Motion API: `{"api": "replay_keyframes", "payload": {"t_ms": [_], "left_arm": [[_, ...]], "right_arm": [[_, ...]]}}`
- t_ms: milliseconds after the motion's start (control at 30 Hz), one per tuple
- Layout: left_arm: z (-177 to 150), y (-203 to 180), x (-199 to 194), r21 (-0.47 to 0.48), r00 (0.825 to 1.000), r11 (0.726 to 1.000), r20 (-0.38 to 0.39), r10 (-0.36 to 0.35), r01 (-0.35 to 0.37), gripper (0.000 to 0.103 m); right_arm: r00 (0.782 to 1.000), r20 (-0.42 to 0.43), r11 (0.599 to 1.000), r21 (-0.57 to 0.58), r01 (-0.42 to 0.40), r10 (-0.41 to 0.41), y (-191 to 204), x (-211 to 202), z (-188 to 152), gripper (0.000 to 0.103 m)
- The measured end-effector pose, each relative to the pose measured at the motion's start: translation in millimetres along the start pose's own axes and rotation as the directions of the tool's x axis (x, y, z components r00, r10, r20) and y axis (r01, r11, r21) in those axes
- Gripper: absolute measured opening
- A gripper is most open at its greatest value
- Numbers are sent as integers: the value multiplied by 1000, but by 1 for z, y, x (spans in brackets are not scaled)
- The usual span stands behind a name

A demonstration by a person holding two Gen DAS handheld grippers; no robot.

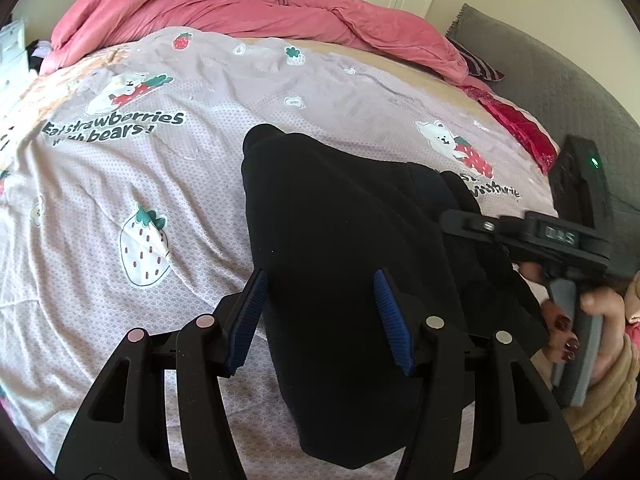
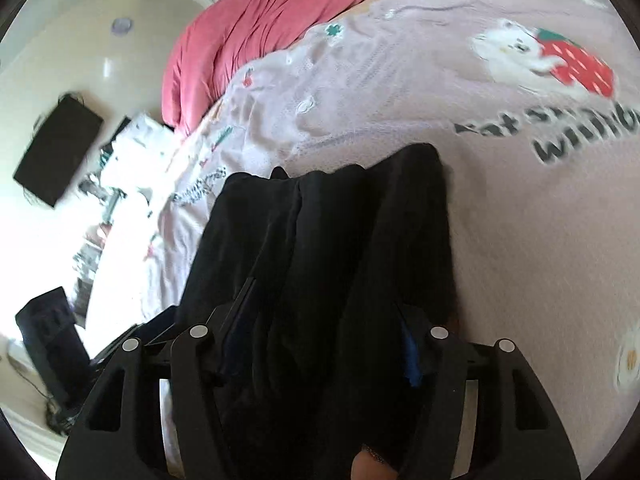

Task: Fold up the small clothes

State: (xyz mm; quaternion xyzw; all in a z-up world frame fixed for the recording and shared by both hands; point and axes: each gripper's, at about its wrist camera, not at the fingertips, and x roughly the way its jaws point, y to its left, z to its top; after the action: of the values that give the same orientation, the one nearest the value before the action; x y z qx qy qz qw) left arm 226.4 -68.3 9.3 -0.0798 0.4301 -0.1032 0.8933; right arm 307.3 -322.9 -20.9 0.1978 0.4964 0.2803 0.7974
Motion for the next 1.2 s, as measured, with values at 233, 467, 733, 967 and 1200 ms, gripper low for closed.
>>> {"api": "replay_keyframes", "payload": {"t_ms": [233,467,733,967,1200], "left_arm": [[0,-4,-4,8,1000,1000,4,-4,4,47],[-9,-13,0,19,999,999,-14,-39,39,47],[-18,-16,-2,44,1000,999,-10,-6,6,47],[-29,-16,-11,37,1000,999,-1,-7,7,49],[-38,-21,-19,50,1000,999,-20,-13,14,49]], "right_arm": [[994,114,979,-201,27,-4,28,-21,9,10],[990,91,979,-163,124,-110,-7,-10,13,10],[989,149,1000,-3,14,-14,-28,-46,-19,56],[989,116,992,-71,103,-95,-3,-65,-59,81],[995,92,997,-58,40,-35,-1,-73,-76,12]]}}
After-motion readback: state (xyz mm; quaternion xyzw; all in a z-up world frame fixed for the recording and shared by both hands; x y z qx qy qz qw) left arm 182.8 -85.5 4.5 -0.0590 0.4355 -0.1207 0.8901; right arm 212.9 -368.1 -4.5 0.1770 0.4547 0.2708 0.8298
